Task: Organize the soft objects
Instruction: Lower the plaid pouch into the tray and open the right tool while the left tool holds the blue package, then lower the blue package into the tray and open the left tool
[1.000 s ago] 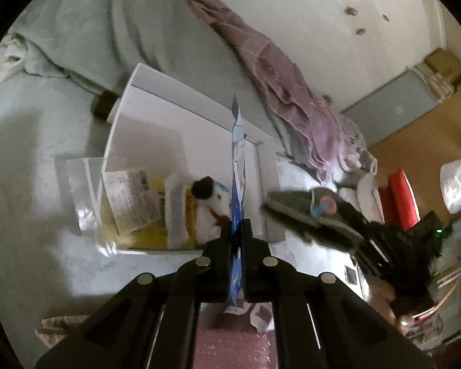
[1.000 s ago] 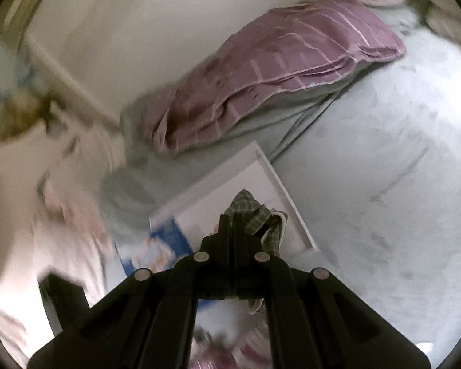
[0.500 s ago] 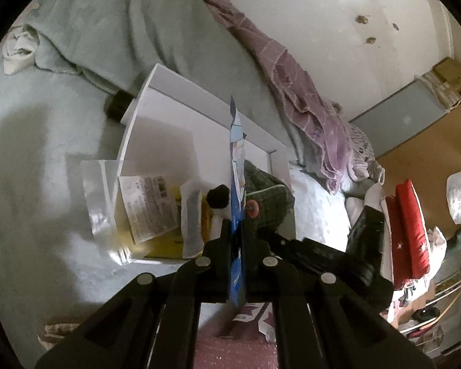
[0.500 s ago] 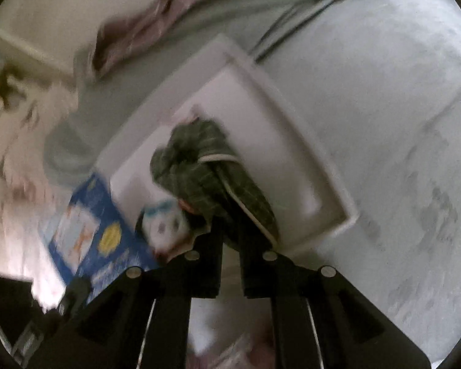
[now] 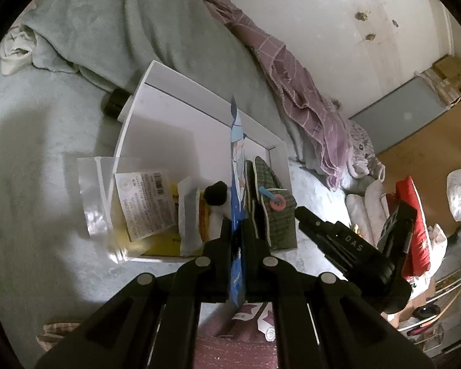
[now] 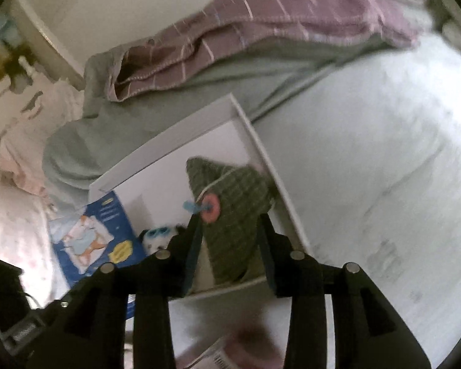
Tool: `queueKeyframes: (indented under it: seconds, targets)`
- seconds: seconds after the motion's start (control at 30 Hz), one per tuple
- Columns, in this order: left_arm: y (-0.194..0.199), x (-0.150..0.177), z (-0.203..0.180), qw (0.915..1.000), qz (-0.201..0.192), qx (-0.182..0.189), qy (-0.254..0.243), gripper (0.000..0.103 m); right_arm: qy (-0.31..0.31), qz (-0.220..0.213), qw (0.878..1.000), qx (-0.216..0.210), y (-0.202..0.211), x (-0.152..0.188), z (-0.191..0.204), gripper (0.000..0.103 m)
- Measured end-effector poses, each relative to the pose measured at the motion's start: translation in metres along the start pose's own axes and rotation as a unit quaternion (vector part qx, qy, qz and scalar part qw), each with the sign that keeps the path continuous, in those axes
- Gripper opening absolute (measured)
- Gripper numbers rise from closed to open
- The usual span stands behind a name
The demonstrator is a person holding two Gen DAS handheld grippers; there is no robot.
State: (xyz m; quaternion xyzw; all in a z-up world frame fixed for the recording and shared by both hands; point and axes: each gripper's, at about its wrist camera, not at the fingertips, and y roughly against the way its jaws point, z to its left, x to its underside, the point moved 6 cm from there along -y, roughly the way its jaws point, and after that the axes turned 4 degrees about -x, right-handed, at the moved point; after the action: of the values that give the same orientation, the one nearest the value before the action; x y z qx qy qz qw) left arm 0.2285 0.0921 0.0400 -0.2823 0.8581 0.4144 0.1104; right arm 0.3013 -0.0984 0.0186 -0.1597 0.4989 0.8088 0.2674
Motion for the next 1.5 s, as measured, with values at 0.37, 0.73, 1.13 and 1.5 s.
queueKeyframes:
  seconds: [0.37,0.73,1.13,1.5]
  targets:
    - [0.011,-0.002,0.000,0.9996,-0.024,0.011,-0.009,0.003,0.298,0.065,0.951,0.051,-0.044,-0.032,0.035,0.053]
    - [0.017,-0.004,0.005,0.9993,-0.031,0.019,0.000,0.003,0.151,0.155,0.970,0.112,-0.058,-0.025,0.006,0.047]
    - [-0.006,0.003,-0.005,0.9991,-0.007,0.037,-0.020,0.003,0.030,0.074,0.994,0.071,-0.015,-0.008,-0.032,0.046]
    - [-0.029,-0.001,-0.015,0.9991,-0.002,0.029,-0.032,0.003,0.038,-0.007,0.999,-0.032,0.019,0.009,-0.008,0.057]
